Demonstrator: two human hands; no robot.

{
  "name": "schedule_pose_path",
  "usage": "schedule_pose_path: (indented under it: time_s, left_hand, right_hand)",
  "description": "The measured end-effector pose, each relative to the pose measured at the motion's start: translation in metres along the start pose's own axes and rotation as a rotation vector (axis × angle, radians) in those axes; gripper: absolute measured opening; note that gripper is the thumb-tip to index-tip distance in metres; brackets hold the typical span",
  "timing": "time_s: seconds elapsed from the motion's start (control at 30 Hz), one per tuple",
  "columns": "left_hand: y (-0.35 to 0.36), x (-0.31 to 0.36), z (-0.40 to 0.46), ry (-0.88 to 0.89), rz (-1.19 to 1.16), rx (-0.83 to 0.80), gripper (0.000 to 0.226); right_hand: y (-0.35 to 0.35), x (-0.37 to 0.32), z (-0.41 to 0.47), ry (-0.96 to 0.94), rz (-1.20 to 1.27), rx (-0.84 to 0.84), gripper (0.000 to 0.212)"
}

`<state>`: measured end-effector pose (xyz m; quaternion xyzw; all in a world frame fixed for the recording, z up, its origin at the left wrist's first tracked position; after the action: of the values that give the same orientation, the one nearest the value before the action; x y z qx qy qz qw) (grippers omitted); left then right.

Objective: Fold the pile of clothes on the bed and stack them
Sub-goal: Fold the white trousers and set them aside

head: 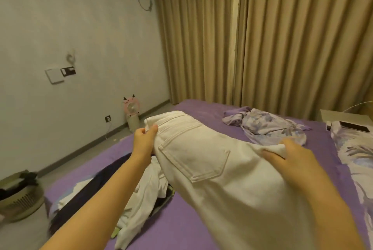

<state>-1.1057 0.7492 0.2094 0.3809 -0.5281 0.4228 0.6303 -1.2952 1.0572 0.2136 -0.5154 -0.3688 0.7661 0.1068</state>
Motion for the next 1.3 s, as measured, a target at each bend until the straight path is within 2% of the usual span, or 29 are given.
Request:
schedule_pose_path:
  time_s: [0.1,0.2,0.3,0.43,0.5,0.53,0.67,0.7,0.87,0.93,0.97,1.03,1.1,1.17,1.2,1.23,1.3]
  left_hand:
    - [-0.041,-0.047,-0.003,-0.123,0.093,0.058,0.033]
    - [-0.082,-0.103,-0.016,-0.274,0.11,0.074,0.019]
    - [-0.112,-0.162,-0.024,-0.393,0.174,0.072,0.02]
    - [-0.14,-0.227,-0.005,-0.506,0.248,0.048,0.018]
    - [-0.153,-0.255,0.012,-0.566,0.258,-0.07,0.049]
    - [-0.16,-0.266,0.023,-0.587,0.294,-0.152,0.057]
    - [-0.186,-0.3,0.068,-0.697,0.443,-0.563,0.06]
    - [-0.192,-0.305,0.08,-0.713,0.455,-0.619,0.062]
    - [-0.226,-0.326,0.149,-0.702,0.361,-0.63,0.057]
    - [-0.23,-0.339,0.177,-0.626,0.409,-0.618,0.059]
    - [-0.224,-0.348,0.187,-0.523,0.544,-0.595,0.064]
    - [-0.196,-0.364,0.192,-0.166,0.871,-0.514,0.07]
    - [-0.158,-0.38,0.176,0.25,0.998,-0.52,0.059]
    - [-0.125,-0.406,0.152,0.709,1.046,-0.737,0.046]
    - [-0.117,-0.42,0.144,0.86,1.09,-0.87,0.042]
    - [-0.112,-0.434,0.142,0.922,1.158,-0.981,0.04]
    - [-0.113,-0.46,0.151,0.885,1.309,-1.094,0.043]
  right_hand:
    - [0.062,0.006,0.021,0.067,-0.152,-0.322,0.031]
    - [0.155,0.032,0.02,0.162,-0.203,-0.478,0.029]
    - [0.242,0.063,0.0,0.256,-0.31,-0.565,0.021]
    - [0.317,0.094,-0.029,0.361,-0.472,-0.552,0.015]
    - [0.343,0.104,-0.038,0.417,-0.422,-0.547,0.008]
    - [0.355,0.107,-0.039,0.426,-0.4,-0.555,0.008]
    - [0.389,0.108,-0.028,0.413,-0.347,-0.638,0.015]
    - [0.395,0.105,-0.022,0.424,-0.325,-0.653,0.017]
    - [0.421,0.09,0.014,0.542,-0.067,-0.605,0.035]
    - [0.446,0.088,0.027,0.569,0.019,-0.573,0.034]
    - [0.463,0.087,0.032,0.569,0.033,-0.566,0.033]
    - [0.5,0.085,0.034,0.575,-0.004,-0.579,0.046]
    - [0.529,0.086,0.024,0.578,-0.035,-0.593,0.055]
    - [0.549,0.086,0.006,0.541,-0.083,-0.574,0.058]
    - [0.556,0.087,-0.005,0.529,-0.114,-0.568,0.059]
    - [0.562,0.089,-0.015,0.523,-0.164,-0.575,0.06]
    - [0.572,0.095,-0.034,0.494,-0.342,-0.658,0.063]
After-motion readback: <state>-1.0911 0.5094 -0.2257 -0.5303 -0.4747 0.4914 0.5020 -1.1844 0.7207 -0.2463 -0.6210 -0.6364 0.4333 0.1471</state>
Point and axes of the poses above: each hand's wrist, its own z-axis towards the middle knuckle, its own y-axis out of the palm, x = y × z, the point moved 1 cm from there along z, towards the middle knuckle, and after that the axes turned 8 degrees about y, right-handed, at the moved point
